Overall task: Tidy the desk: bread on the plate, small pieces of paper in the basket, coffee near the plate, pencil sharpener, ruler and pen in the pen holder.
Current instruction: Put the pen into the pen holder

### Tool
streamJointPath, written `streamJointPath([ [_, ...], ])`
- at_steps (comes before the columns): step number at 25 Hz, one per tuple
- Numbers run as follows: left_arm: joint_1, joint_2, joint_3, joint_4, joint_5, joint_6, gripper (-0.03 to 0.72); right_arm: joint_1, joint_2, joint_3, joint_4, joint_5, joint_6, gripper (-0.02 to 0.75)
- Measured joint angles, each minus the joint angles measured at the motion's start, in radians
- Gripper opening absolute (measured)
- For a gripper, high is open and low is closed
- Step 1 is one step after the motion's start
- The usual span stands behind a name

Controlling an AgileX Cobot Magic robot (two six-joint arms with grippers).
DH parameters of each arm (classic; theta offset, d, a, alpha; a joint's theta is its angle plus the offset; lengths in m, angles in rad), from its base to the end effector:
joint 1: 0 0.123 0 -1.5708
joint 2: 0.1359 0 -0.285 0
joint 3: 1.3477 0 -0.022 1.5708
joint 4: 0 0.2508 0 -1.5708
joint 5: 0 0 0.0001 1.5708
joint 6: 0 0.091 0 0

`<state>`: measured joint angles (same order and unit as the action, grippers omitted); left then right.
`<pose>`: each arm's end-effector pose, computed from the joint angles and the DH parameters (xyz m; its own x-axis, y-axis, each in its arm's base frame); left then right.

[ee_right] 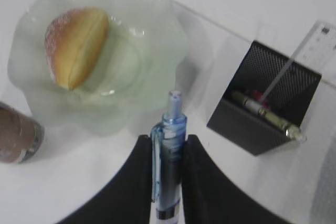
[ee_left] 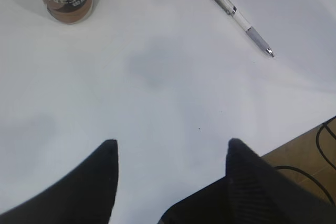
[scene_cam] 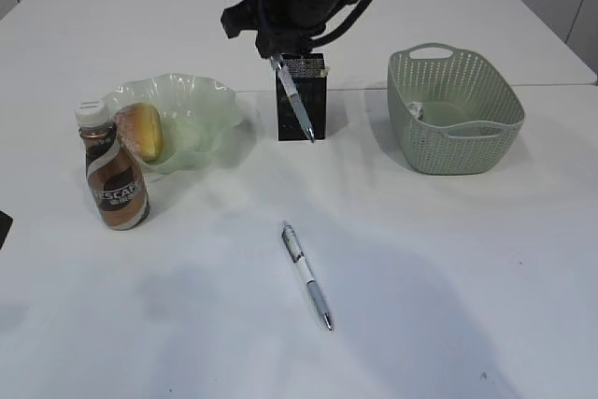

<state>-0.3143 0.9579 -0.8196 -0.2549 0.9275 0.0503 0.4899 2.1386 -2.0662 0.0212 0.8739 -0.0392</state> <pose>0.1575 -0.0705 0.3121 -0.8194 0.1587 -0.5508 0.3285 0.9174 -0.2244 0.4354 0.2339 0.2970 -0.6556 -0.3786 -0.6533 -0.4968 0.8679 -0.0044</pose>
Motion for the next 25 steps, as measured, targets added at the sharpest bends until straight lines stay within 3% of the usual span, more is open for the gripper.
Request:
streamJointPath([
  [13, 0.000, 0.000, 0.000, 0.020, 0.000, 0.000, 0.456, -0.009, 0.000, 0.000, -0.055, -0.340, -0.021, 0.113],
  [25, 0.000, 0.000, 0.000, 0.020, -0.006, 0.000, 0.456, -0.106, 0.002, 0.000, -0.055, -0.607, -0.022, 0.113],
])
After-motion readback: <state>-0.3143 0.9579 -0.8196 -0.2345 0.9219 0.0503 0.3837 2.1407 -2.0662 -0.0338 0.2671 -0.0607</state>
